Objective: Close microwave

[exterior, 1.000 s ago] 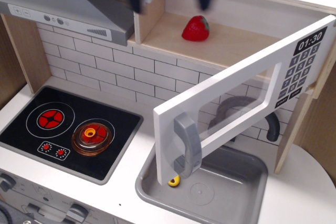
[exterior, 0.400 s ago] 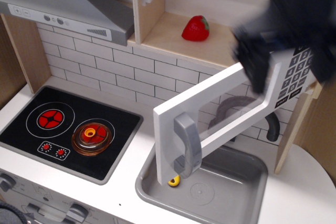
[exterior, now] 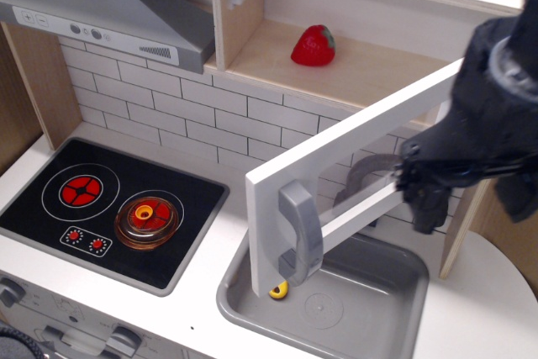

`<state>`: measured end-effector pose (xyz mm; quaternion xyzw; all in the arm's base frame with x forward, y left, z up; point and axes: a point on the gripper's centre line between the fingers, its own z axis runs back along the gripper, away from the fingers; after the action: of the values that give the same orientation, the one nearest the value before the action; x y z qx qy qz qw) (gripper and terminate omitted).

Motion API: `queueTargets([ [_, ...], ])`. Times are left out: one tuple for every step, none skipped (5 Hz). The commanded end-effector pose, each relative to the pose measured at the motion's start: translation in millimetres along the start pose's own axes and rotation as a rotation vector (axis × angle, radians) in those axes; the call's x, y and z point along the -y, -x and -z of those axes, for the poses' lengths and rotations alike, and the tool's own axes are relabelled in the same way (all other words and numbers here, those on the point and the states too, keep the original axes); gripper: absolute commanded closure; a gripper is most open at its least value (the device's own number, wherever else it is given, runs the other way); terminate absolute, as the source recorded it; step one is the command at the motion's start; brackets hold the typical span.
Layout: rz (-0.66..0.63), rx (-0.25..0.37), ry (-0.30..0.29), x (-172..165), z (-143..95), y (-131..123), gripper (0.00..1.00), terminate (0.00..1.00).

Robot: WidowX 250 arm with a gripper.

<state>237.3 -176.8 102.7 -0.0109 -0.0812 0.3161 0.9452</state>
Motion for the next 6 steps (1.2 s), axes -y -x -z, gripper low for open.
queueTargets([
  [0.024,0.170,-0.047,-11.9,35.6,-32.1,0.00,0.00],
  [0.070,0.324,-0.093,-19.9,47.1,-55.3,0.00,0.00],
  [0.049,0.339,-0.088,-27.8,50.4,-81.3,0.00,0.00],
  [0.040,0.326,-0.098,-36.0,51.9,-105.0,0.00,0.00],
  [0.047,0.353,-0.086,-43.2,44.6,-127.9,0.00,0.00],
  [0.159,0.362,-0.072,-53.3,37.9,-149.3,0.00,0.00],
])
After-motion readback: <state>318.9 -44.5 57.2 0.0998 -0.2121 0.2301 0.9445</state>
